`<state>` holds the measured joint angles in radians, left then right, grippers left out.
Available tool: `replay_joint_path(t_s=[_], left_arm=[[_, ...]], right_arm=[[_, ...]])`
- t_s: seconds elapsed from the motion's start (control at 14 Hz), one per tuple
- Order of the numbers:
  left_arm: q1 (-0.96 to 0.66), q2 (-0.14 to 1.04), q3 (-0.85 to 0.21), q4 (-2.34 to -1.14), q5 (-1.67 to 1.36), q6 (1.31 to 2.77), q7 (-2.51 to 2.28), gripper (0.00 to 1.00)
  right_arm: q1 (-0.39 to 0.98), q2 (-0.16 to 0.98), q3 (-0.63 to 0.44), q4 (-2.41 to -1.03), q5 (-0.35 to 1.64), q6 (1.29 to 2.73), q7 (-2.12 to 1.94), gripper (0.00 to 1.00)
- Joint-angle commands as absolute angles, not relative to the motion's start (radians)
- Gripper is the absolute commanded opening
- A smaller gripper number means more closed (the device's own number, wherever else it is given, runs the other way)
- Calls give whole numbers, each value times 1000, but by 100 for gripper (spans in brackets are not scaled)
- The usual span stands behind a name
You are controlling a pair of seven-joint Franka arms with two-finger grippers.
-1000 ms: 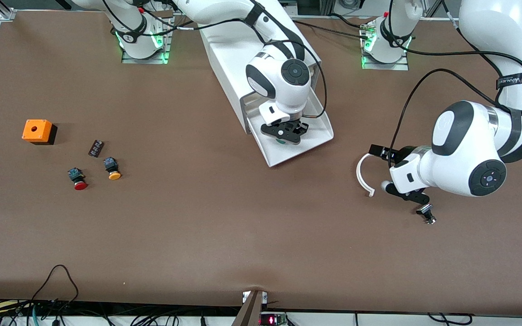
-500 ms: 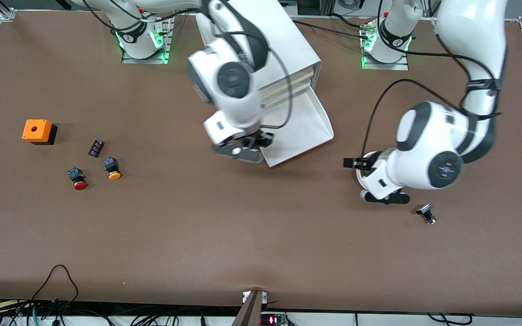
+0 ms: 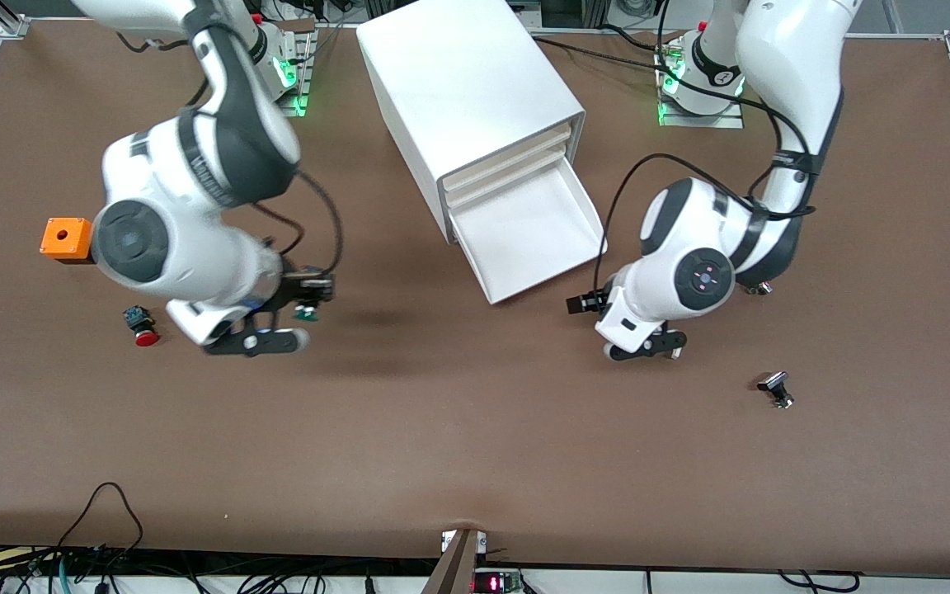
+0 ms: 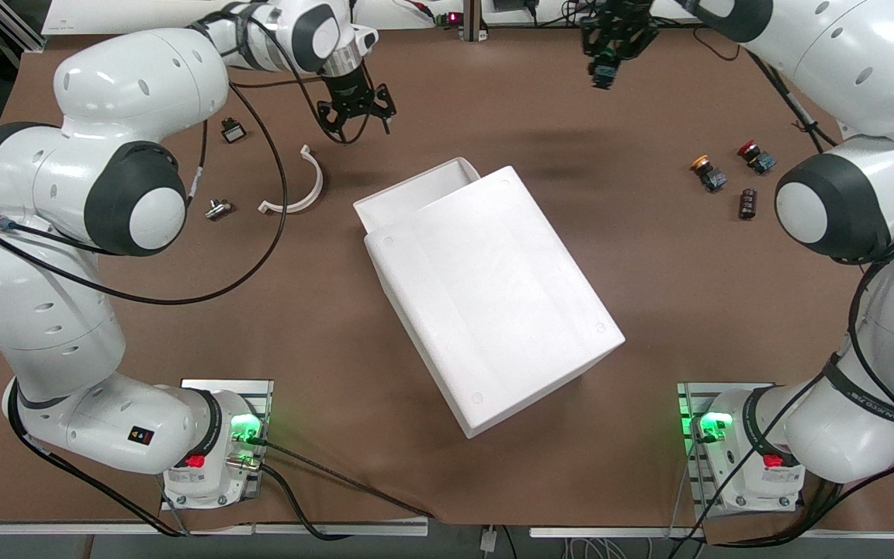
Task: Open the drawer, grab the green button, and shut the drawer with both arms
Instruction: 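Carry the green button out while the left gripper pushes the drawer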
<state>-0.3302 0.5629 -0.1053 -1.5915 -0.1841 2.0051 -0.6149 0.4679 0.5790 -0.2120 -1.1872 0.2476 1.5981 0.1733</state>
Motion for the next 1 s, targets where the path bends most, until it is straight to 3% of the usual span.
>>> replay_joint_path(t_s=[0.0, 0.57, 0.93], left_arm=[[-385, 543, -100, -1675, -166, 2126, -745, 99], [-468, 575, -98, -1743, -152, 2252, -894, 99], [-489, 603, -97, -1746, -150, 2287, -907, 99]], right_arm=[[469, 564, -323, -1261, 245, 1600, -85, 0], [304, 629, -354, -1429, 212, 1827, -440, 0], [317, 497, -347, -1694, 222, 1908, -379, 0]])
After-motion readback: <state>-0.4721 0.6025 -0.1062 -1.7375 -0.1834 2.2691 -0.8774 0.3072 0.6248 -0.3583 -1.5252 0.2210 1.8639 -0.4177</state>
